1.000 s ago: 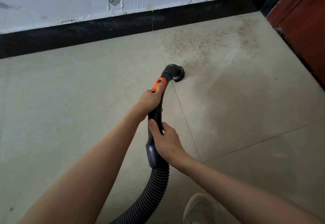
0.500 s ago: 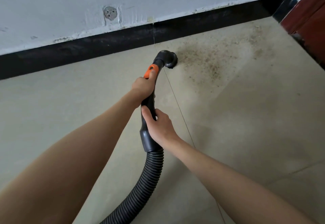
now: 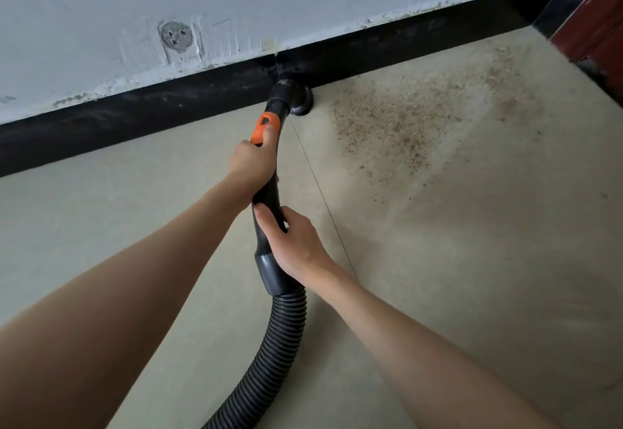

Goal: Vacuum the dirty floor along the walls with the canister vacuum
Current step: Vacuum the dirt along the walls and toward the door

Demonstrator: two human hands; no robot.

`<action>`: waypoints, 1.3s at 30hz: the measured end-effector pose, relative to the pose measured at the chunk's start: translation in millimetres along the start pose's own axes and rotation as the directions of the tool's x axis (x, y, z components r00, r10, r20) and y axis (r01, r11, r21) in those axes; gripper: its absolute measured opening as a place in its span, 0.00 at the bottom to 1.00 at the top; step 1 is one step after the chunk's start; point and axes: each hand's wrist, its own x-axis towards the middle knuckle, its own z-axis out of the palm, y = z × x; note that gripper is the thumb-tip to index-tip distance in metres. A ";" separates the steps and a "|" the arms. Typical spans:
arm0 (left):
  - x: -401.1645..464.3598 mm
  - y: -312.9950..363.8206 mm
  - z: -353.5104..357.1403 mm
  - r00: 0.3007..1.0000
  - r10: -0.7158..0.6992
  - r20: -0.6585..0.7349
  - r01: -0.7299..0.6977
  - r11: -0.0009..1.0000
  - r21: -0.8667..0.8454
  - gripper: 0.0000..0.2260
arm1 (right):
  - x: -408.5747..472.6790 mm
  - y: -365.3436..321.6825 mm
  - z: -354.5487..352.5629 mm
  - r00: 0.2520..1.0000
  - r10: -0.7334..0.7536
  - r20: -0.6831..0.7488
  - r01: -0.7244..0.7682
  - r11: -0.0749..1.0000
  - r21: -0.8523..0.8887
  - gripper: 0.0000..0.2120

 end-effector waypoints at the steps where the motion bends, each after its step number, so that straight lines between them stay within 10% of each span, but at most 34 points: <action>1: 0.0 0.4 3.7 1.000 0.008 -0.004 -0.008 1.000 0.004 0.24 | 0.4 2.5 -2.5 1.000 -0.004 -0.010 0.004 1.000 0.008 0.18; 28: 31.8 71.2 42.9 0.934 0.056 0.354 -0.114 0.983 0.146 0.38 | 25.1 -15.6 -72.4 0.980 -0.046 -0.192 0.033 0.997 -0.074 0.21; 39: 17.2 12.1 7.8 0.992 0.124 0.013 -0.124 0.975 0.183 0.33 | 3.6 -2.0 -21.2 0.999 -0.035 -0.010 0.035 0.999 0.038 0.17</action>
